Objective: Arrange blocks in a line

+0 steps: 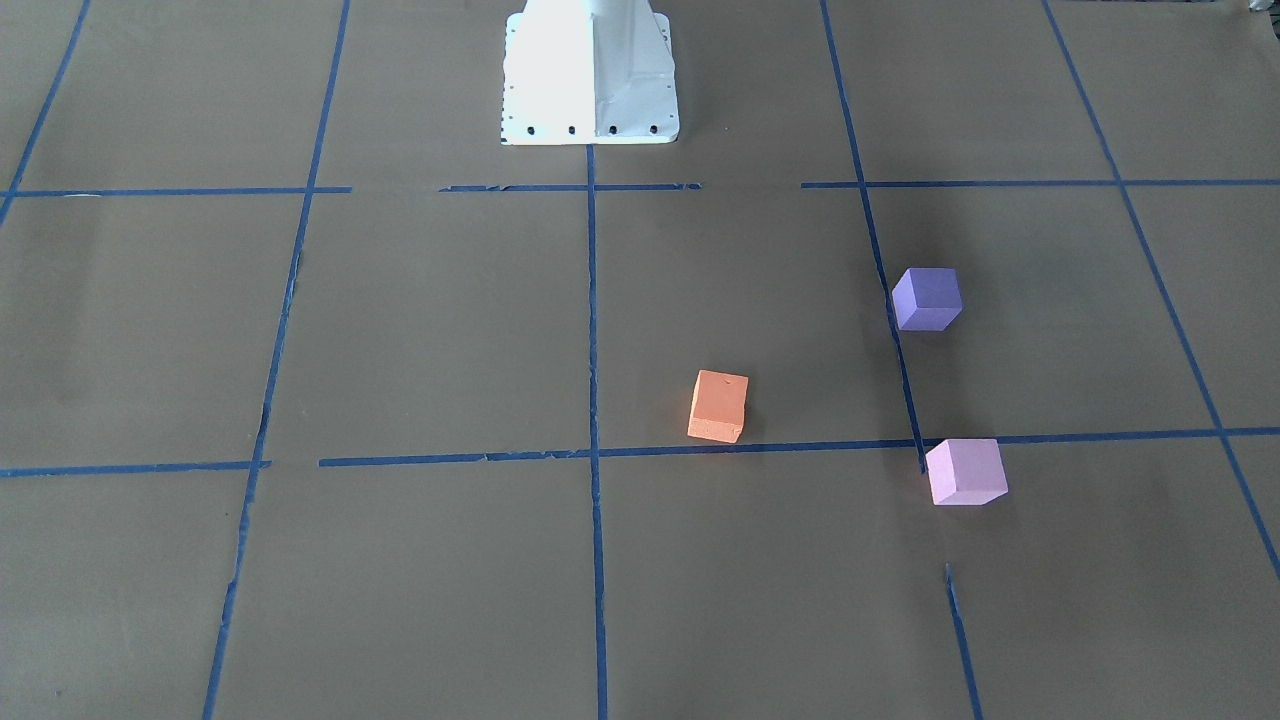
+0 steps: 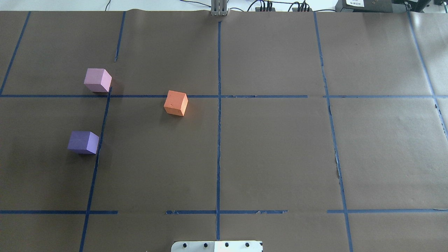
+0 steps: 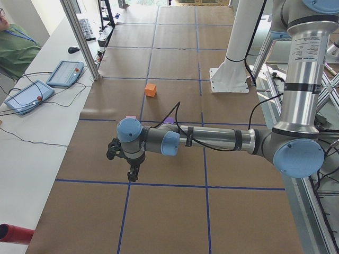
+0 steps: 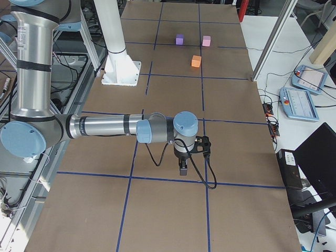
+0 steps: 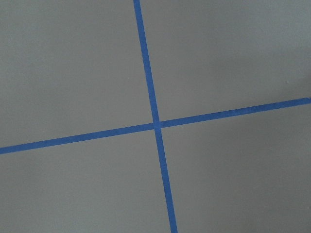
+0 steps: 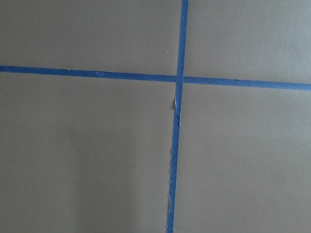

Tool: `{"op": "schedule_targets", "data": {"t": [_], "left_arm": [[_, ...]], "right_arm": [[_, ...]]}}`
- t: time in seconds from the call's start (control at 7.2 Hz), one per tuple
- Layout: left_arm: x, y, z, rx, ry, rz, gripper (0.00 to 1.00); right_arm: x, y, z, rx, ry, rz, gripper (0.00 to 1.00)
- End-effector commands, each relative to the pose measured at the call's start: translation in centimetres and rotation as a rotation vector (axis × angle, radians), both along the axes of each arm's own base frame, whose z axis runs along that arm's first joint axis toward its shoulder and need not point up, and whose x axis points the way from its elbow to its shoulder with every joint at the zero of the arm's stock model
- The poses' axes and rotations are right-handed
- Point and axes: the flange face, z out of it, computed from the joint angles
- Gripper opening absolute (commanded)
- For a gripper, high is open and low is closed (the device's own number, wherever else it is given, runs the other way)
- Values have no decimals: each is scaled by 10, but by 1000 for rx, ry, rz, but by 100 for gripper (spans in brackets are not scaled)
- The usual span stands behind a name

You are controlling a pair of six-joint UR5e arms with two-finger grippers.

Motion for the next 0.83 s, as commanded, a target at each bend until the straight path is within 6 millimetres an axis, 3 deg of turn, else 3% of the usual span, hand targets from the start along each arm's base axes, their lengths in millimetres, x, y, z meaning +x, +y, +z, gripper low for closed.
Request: {"op": "schedule_targets", "data": {"t": [0.0, 0.14, 0.28, 0.42, 0.56, 0.69], "left_arm": [[0, -1, -2, 4, 0, 0, 100], [7, -3, -1, -1, 0, 10, 100], [13, -11, -16, 28, 8, 22, 100], [33, -44, -70, 134, 20, 54, 100], [68, -57, -114, 209, 29, 106, 100], [89, -60, -130, 185, 49, 90, 100]], "right_arm": [[0, 0, 0, 0, 0, 0, 100], [0, 0, 0, 0, 0, 0, 100], [0, 0, 0, 0, 0, 0, 100], [0, 0, 0, 0, 0, 0, 100], [0, 0, 0, 0, 0, 0, 100], [0, 0, 0, 0, 0, 0, 100]]}}
